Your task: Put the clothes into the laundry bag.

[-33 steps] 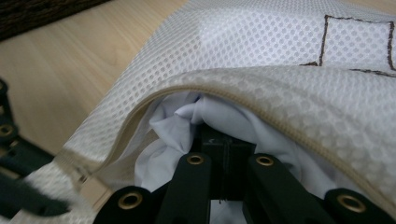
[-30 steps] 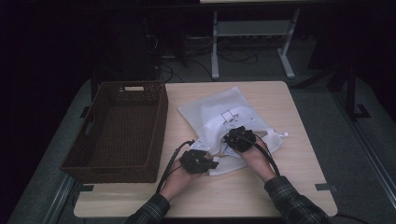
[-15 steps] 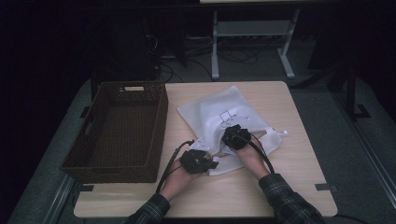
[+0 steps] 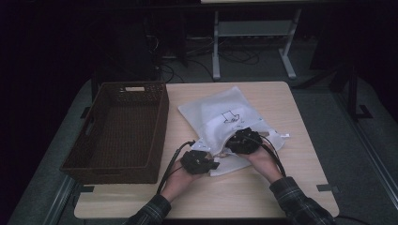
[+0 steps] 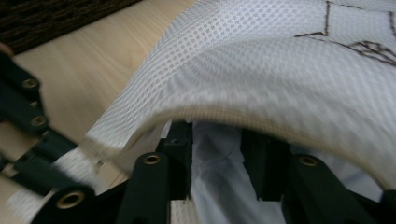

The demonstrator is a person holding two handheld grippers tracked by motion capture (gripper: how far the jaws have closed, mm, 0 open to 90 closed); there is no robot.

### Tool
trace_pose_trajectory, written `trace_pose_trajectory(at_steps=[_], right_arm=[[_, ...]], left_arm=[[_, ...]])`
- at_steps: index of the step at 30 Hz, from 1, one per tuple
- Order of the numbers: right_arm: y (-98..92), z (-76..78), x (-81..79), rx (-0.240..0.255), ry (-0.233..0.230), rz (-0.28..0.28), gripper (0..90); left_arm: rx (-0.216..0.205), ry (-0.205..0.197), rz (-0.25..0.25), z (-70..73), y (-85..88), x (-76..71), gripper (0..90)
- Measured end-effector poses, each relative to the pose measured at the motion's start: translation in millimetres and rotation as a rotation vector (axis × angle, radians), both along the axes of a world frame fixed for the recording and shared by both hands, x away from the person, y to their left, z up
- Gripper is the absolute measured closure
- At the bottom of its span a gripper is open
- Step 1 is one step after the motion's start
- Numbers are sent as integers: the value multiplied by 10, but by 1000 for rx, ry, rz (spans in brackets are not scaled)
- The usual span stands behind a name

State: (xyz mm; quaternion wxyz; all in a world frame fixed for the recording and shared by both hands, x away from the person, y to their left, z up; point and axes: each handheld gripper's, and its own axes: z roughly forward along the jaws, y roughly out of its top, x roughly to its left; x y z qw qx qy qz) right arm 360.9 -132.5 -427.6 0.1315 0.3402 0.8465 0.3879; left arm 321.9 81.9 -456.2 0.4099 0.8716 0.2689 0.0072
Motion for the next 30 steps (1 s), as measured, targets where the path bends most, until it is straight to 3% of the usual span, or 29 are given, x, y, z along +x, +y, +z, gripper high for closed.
trace_pose_trajectory(at_steps=[7, 11, 15, 17, 19, 21, 26, 30], right_arm=[[-299, 141, -234, 40, -21, 1, 475], [-548, 144, -329, 33, -35, -53, 343], [-780, 32, -320, 42, 10, -95, 195], [-838, -55, -294, 18, 42, -103, 141], [-846, -130, -257, -1, 67, -101, 111], [-829, -200, -225, 12, 78, -86, 102], [-715, -315, -154, 4, 85, -59, 78], [-613, -371, -120, -8, 71, -51, 147]], left_arm=[[-5, 4, 4, -1, 2, -2, 849], [0, 3, 1, 1, 3, 0, 849], [-1, 4, 2, -2, 2, -1, 849], [0, 6, 2, -3, -1, -3, 849], [0, 6, 3, -4, -2, -4, 849], [-1, 6, 4, -4, -2, -5, 849], [0, 6, 4, -9, -4, -4, 848], [0, 6, 3, -9, -5, -4, 849]])
